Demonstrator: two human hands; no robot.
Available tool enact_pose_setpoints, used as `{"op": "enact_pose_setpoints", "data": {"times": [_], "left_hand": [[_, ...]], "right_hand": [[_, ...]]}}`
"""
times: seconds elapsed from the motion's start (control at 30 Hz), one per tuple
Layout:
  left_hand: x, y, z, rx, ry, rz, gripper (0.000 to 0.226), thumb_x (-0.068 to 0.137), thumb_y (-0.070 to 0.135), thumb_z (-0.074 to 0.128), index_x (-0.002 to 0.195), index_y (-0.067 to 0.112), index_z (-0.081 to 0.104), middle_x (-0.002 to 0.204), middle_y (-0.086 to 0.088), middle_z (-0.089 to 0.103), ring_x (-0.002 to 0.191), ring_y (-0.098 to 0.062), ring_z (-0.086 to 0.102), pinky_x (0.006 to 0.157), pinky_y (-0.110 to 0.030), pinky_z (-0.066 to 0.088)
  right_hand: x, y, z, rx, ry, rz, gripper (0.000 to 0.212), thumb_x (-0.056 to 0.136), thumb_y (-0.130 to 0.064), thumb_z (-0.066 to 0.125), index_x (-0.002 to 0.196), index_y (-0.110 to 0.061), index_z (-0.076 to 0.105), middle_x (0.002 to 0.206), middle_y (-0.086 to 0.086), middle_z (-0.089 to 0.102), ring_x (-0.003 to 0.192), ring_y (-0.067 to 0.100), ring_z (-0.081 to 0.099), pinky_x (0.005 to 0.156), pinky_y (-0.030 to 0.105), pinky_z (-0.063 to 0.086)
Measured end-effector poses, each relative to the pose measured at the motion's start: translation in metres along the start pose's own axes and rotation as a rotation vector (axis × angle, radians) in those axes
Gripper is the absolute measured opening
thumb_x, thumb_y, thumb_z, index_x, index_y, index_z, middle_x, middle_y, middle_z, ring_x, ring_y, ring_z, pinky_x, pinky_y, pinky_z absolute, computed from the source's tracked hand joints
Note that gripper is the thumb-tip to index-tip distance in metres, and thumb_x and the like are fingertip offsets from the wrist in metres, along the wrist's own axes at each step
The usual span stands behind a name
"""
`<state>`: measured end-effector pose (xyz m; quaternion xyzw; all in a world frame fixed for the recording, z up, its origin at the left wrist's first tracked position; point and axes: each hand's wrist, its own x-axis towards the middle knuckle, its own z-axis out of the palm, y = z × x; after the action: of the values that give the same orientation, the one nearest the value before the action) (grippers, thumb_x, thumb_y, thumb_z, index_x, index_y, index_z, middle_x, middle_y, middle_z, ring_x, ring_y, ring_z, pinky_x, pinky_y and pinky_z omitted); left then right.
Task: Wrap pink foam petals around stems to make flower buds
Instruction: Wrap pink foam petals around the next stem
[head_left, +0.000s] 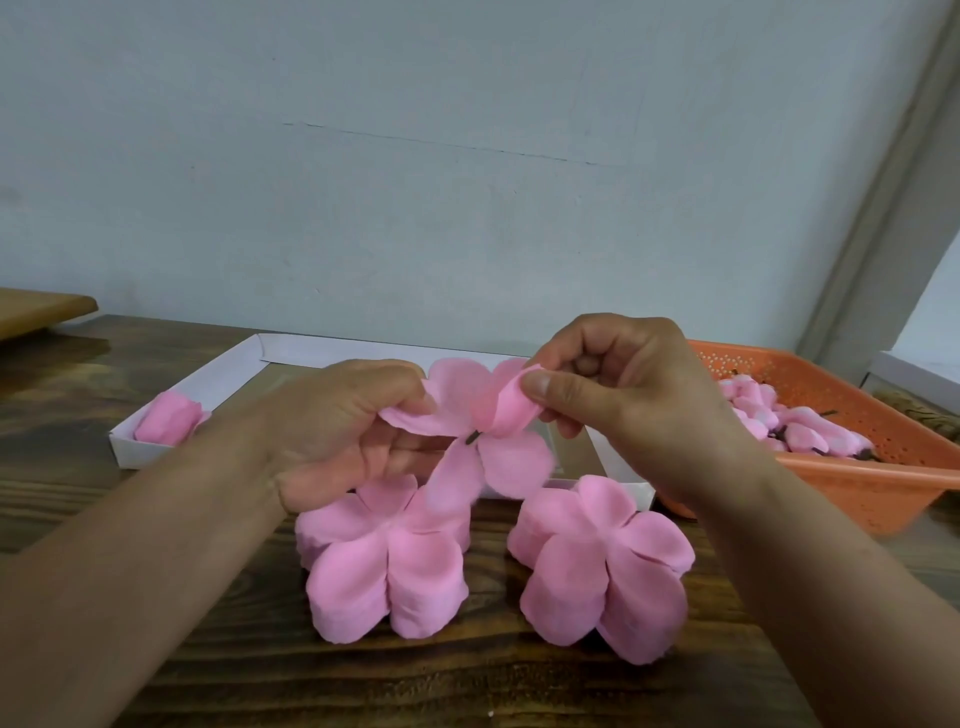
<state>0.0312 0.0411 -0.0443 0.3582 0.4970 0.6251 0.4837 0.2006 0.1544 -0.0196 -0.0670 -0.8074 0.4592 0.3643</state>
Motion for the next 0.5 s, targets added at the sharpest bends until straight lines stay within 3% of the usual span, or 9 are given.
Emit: {"op": "enact_pose_setpoints", "data": {"times": [0.07, 0.17, 0.23, 0.33, 0.37, 0.43, 0.5], "left_hand": [[0.000, -0.001, 0.002, -0.109, -0.026, -0.005, 0.008, 0.058, 0.001, 0.056, 0.059, 0.008, 0.056, 0.071, -0.013, 0.061, 0.063, -0.024, 0.064, 0.065, -0.032, 0.056], [0.002, -0.003, 0.003, -0.206, -0.008, -0.018, 0.017, 0.054, -0.008, 0.054, 0.058, 0.004, 0.066, 0.073, -0.018, 0.067, 0.063, -0.026, 0.068, 0.061, -0.032, 0.058], [0.003, -0.005, 0.003, -0.274, 0.015, -0.053, 0.021, 0.057, 0.000, 0.055, 0.075, -0.002, 0.066, 0.075, -0.020, 0.068, 0.062, -0.026, 0.069, 0.058, -0.031, 0.058], [0.005, -0.006, 0.007, -0.400, -0.005, -0.159, 0.051, 0.068, 0.021, 0.062, 0.113, -0.003, 0.065, 0.108, -0.023, 0.068, 0.084, -0.028, 0.068, 0.075, -0.038, 0.059], [0.004, -0.007, 0.008, -0.440, -0.026, -0.181, 0.056, 0.067, 0.027, 0.067, 0.115, -0.002, 0.065, 0.110, -0.023, 0.068, 0.086, -0.028, 0.069, 0.074, -0.040, 0.059], [0.003, -0.008, 0.011, -0.510, -0.078, -0.175, 0.067, 0.056, 0.029, 0.084, 0.111, -0.004, 0.067, 0.101, -0.023, 0.070, 0.080, -0.029, 0.071, 0.065, -0.042, 0.060], [0.003, -0.011, 0.013, -0.560, -0.080, -0.130, 0.081, 0.037, 0.018, 0.096, 0.110, -0.005, 0.068, 0.102, -0.021, 0.070, 0.079, -0.029, 0.072, 0.068, -0.044, 0.060]], "right_hand": [[0.001, 0.001, -0.001, -0.010, 0.010, 0.011, 0.015, 0.080, 0.007, 0.065, 0.069, -0.004, 0.062, 0.052, -0.001, 0.062, 0.045, 0.004, 0.055, 0.045, 0.017, 0.044], [0.002, 0.004, -0.004, -0.020, 0.024, 0.025, 0.016, 0.080, 0.007, 0.064, 0.070, -0.005, 0.063, 0.052, -0.001, 0.063, 0.047, 0.005, 0.057, 0.045, 0.018, 0.045], [0.003, 0.005, -0.005, -0.032, 0.032, 0.031, 0.017, 0.080, 0.006, 0.065, 0.069, -0.006, 0.063, 0.052, -0.001, 0.063, 0.048, 0.007, 0.057, 0.046, 0.018, 0.046], [0.004, 0.007, -0.005, -0.058, 0.043, 0.041, 0.018, 0.080, 0.004, 0.066, 0.068, -0.009, 0.063, 0.054, 0.001, 0.063, 0.048, 0.012, 0.055, 0.046, 0.019, 0.046], [0.004, 0.008, -0.006, -0.064, 0.047, 0.044, 0.018, 0.080, 0.004, 0.066, 0.068, -0.009, 0.063, 0.054, 0.003, 0.064, 0.049, 0.013, 0.055, 0.046, 0.020, 0.046], [0.004, 0.008, -0.007, -0.071, 0.060, 0.049, 0.017, 0.080, 0.004, 0.066, 0.069, -0.008, 0.063, 0.056, 0.006, 0.064, 0.051, 0.017, 0.055, 0.046, 0.020, 0.046], [0.005, 0.009, -0.008, -0.081, 0.083, 0.050, 0.017, 0.080, 0.005, 0.066, 0.069, -0.007, 0.063, 0.057, 0.008, 0.063, 0.053, 0.021, 0.055, 0.046, 0.021, 0.046]]}}
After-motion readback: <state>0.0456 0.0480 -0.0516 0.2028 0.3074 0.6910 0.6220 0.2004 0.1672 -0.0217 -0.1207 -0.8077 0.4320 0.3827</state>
